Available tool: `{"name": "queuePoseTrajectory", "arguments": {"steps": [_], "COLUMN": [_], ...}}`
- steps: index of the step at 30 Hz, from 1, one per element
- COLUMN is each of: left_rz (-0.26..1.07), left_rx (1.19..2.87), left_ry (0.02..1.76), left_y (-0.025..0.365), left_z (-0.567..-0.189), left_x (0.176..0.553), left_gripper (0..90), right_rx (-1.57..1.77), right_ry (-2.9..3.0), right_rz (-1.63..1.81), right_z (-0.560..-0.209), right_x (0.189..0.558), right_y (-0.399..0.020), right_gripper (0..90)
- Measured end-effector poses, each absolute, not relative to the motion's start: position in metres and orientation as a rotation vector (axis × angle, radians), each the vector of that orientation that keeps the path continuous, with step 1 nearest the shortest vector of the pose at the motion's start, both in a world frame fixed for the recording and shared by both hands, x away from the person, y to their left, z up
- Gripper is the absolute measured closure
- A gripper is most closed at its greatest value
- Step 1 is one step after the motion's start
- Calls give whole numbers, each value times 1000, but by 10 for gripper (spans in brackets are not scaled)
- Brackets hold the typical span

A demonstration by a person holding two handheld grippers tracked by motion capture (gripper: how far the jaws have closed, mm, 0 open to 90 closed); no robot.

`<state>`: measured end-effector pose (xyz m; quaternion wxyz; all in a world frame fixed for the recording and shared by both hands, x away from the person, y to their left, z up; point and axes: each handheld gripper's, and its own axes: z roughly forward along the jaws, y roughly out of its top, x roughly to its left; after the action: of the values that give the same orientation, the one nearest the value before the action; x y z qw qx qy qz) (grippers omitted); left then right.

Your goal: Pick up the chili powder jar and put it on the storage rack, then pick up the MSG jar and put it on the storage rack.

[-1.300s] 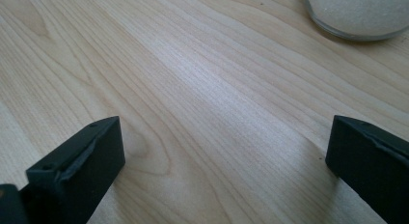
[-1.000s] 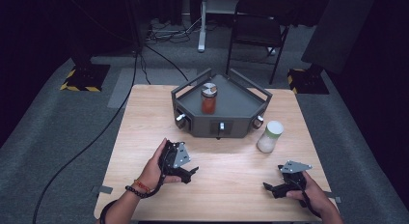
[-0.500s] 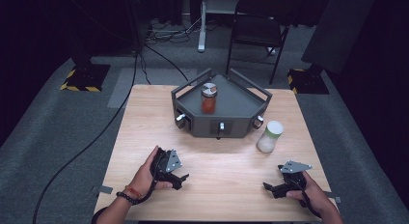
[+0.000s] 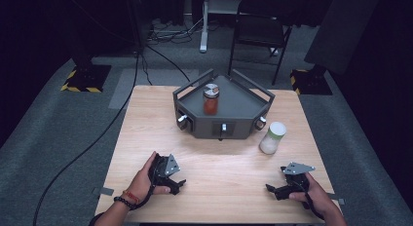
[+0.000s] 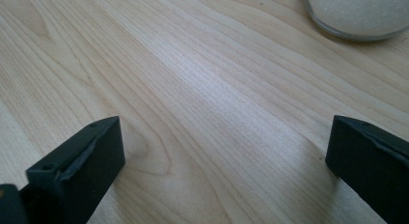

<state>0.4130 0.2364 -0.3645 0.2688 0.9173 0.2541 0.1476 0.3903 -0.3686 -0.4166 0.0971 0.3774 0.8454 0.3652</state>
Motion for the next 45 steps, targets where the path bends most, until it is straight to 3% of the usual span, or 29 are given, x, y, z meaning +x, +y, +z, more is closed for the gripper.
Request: {"name": "queuePoseTrajectory", "arguments": {"steps": [27, 45], "left_rz": [208, 204], "left_rx": [2376, 2375], "left_ry": [820, 814], "left_y": [273, 275], "left_z": [-375, -375], "left_x": [426, 428], "left_gripper": [2, 1], "right_rx": [1116, 1117], "right_ry": [2504, 2504], "right_rz": [1081, 1082], "right_z": [-417, -417], "right_x": [390, 391], "right_y": [-369, -369], "right_gripper": [0, 0]}}
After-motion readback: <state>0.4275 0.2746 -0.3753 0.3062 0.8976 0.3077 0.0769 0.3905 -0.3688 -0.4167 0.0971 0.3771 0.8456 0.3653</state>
